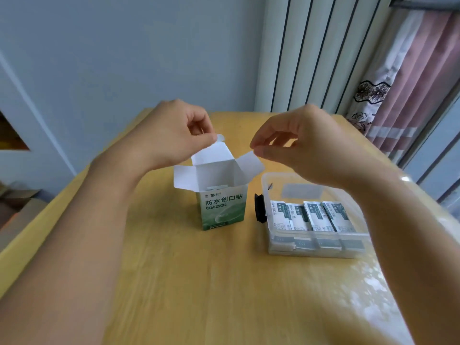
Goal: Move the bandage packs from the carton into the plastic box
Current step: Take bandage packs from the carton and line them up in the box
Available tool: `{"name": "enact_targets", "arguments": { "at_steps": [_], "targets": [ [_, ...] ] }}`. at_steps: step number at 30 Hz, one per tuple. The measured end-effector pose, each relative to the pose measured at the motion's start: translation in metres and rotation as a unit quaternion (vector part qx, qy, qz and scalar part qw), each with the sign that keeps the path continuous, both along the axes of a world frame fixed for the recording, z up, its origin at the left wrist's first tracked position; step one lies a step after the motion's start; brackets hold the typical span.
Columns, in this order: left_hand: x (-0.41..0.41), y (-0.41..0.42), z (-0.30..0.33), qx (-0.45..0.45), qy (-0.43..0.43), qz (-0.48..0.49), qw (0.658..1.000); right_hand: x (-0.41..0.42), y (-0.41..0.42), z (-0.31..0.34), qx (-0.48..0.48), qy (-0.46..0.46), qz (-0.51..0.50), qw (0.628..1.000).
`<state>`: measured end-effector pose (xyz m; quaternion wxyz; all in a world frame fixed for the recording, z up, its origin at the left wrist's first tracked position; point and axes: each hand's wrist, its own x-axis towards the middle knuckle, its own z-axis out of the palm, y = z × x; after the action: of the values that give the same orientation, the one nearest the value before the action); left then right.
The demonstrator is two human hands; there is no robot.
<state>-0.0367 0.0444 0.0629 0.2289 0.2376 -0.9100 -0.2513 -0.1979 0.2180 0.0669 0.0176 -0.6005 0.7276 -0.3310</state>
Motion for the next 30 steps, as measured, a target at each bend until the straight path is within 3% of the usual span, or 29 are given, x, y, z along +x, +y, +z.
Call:
{"name": "enact_targets", "arguments": {
  "at_steps": [2,8,12,16,30],
  "targets": [
    [0.007,-0.01,-0.002,-0.035,-0.086,0.02,0.995,0.015,-0.012,-0.013,-0.018,0.02,0.018,0.999],
    [0.011,-0.007,-0.004,0.038,-0.254,0.017,0.966,0.025,-0.028,-0.032,0.025,0.049,0.0,0.998],
    [0.014,-0.002,-0.003,0.103,-0.262,-0.033,0.959,0.027,-0.036,-0.027,0.112,0.058,0.005,0.992],
    [0.013,0.005,0.0,0.076,-0.268,-0.082,0.957,0.03,-0.036,-0.023,0.191,0.08,0.032,0.978],
    [0.01,0.001,-0.006,0.051,-0.269,-0.09,0.958,0.014,-0.039,-0.032,0.164,-0.038,0.056,0.984]
  ]
}}
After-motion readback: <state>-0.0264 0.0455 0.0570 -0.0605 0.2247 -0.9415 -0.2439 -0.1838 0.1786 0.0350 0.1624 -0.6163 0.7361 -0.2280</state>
